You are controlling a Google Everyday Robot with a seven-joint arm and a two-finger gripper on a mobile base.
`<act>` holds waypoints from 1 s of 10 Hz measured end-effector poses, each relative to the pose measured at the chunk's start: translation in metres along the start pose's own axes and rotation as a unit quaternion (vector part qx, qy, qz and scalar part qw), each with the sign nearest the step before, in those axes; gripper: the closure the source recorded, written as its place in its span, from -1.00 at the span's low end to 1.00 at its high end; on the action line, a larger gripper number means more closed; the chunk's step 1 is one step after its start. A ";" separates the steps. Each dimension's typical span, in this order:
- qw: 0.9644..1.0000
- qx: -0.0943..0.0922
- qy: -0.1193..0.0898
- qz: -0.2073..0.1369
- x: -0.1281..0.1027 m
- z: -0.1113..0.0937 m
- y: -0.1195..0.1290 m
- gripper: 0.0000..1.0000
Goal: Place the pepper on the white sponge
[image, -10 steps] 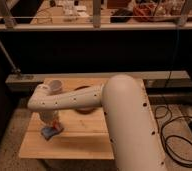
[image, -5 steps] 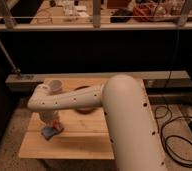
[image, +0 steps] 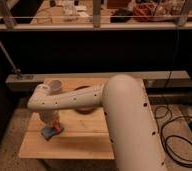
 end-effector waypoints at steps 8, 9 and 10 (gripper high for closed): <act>1.000 0.000 -0.002 -0.010 -0.002 0.000 0.000 0.30; 1.000 0.000 -0.002 -0.011 -0.002 0.000 0.000 0.30; 1.000 0.000 -0.003 -0.012 -0.002 0.000 0.000 0.30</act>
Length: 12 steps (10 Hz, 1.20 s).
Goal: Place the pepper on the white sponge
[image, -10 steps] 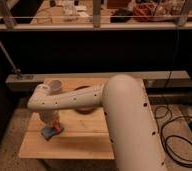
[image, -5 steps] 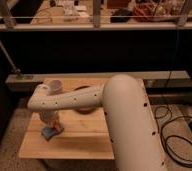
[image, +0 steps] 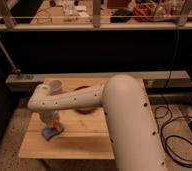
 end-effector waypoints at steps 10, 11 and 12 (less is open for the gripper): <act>1.000 0.001 -0.001 -0.011 -0.002 -0.001 -0.001 0.30; 1.000 0.001 -0.001 -0.012 -0.002 -0.001 -0.001 0.30; 1.000 0.001 -0.001 -0.013 -0.002 -0.001 -0.001 0.30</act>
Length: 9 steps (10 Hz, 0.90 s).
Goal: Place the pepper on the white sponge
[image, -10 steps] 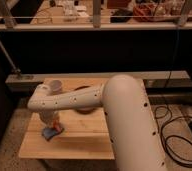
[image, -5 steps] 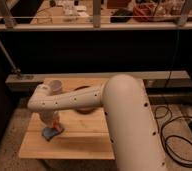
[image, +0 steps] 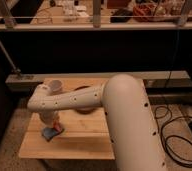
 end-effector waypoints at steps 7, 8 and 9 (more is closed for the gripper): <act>1.000 0.000 -0.001 -0.009 -0.002 0.001 -0.001 0.30; 1.000 0.000 -0.001 -0.010 -0.002 0.001 -0.001 0.30; 1.000 0.000 -0.001 -0.012 -0.002 0.000 -0.001 0.30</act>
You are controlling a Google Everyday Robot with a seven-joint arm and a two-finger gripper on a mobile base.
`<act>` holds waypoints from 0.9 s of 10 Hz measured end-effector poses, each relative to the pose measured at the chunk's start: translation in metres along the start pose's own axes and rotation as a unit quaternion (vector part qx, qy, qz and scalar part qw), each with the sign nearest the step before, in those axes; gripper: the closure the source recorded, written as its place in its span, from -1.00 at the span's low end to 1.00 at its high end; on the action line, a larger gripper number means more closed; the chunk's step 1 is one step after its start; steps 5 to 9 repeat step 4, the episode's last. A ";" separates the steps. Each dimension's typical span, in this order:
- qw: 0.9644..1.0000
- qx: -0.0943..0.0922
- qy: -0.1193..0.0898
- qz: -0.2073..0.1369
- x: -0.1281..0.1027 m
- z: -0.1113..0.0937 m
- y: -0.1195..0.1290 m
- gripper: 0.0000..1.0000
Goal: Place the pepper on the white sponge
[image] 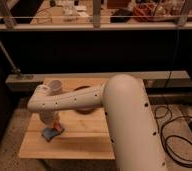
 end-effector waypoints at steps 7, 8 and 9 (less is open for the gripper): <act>1.000 0.000 -0.001 -0.004 -0.001 0.001 -0.001 0.52; 1.000 0.000 -0.001 -0.004 -0.001 0.001 -0.001 0.52; 1.000 0.000 -0.001 -0.004 -0.001 0.001 -0.001 0.52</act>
